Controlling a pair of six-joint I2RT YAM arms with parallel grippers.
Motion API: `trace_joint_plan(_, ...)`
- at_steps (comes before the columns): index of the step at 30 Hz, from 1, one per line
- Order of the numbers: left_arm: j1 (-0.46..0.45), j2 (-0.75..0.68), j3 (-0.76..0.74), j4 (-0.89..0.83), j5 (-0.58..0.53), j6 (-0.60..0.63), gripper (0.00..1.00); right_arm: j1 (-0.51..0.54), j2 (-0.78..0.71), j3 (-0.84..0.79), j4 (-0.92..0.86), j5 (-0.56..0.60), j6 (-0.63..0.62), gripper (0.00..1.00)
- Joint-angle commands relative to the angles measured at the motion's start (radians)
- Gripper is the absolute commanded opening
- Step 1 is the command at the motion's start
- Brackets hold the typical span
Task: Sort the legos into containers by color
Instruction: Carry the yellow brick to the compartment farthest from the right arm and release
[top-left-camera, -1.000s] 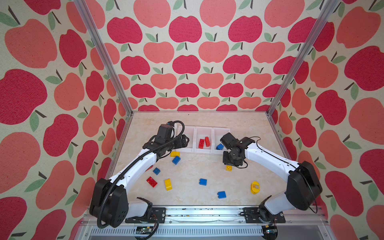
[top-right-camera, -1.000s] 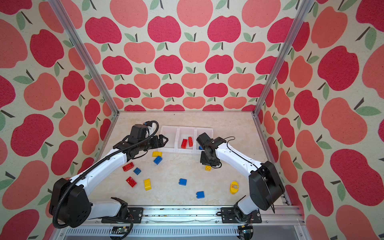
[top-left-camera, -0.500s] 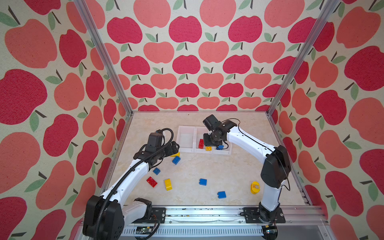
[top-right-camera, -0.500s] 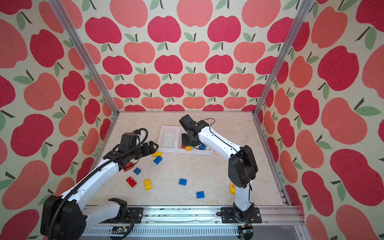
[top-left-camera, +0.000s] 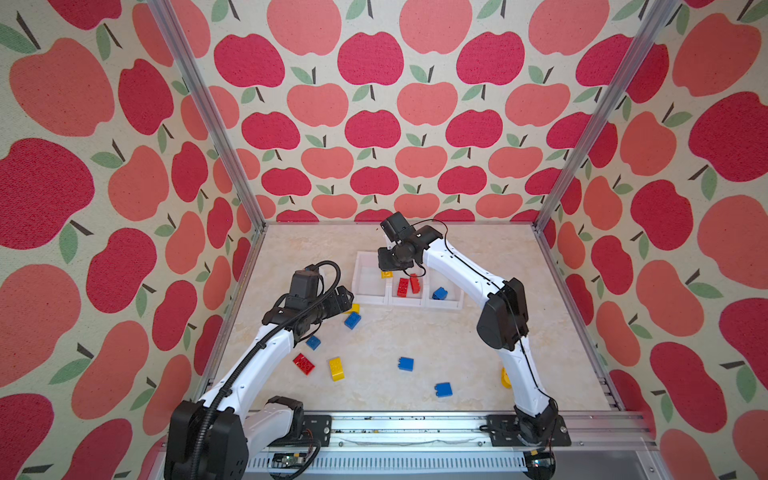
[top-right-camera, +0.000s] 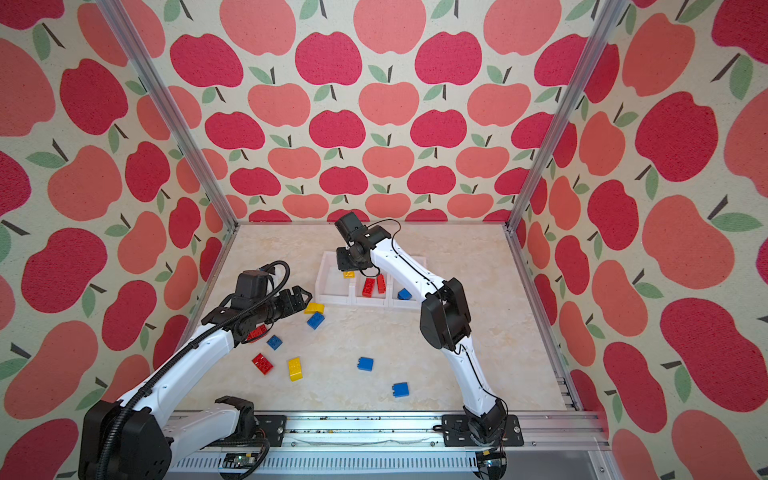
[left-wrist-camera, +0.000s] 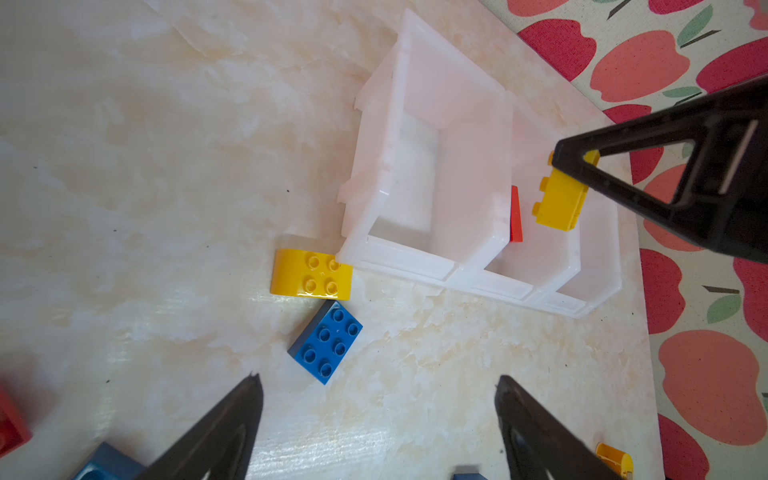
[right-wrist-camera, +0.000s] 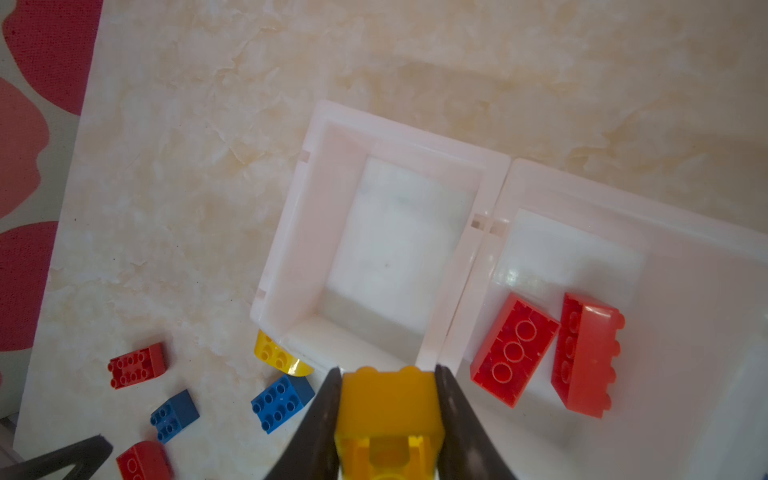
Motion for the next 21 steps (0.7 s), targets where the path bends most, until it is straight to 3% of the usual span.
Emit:
trace_joint_plan(1,0.008,-0.017,-0.014,-0.038,-0.001,-0.007,0.90,0.011,0.080,0.117,-0.029,-0.029,-0.030,0.23)
trace_joint_plan(6,0.010,-0.017,-0.014,-0.044,-0.003,-0.010,0.90,0.017,0.186,0.238,-0.063,-0.044,-0.034,0.23)
trace_joint_plan(11,0.011,-0.017,-0.017,-0.042,-0.006,-0.016,0.90,0.017,0.223,0.246,-0.063,-0.044,-0.038,0.26)
trace_joint_plan(16,0.011,-0.017,-0.019,-0.039,-0.009,-0.022,0.90,0.017,0.228,0.243,-0.061,-0.048,-0.046,0.43)
trace_joint_plan(21,0.010,-0.015,-0.014,-0.028,-0.010,-0.027,0.91,0.017,0.216,0.246,-0.064,-0.049,-0.054,0.52)
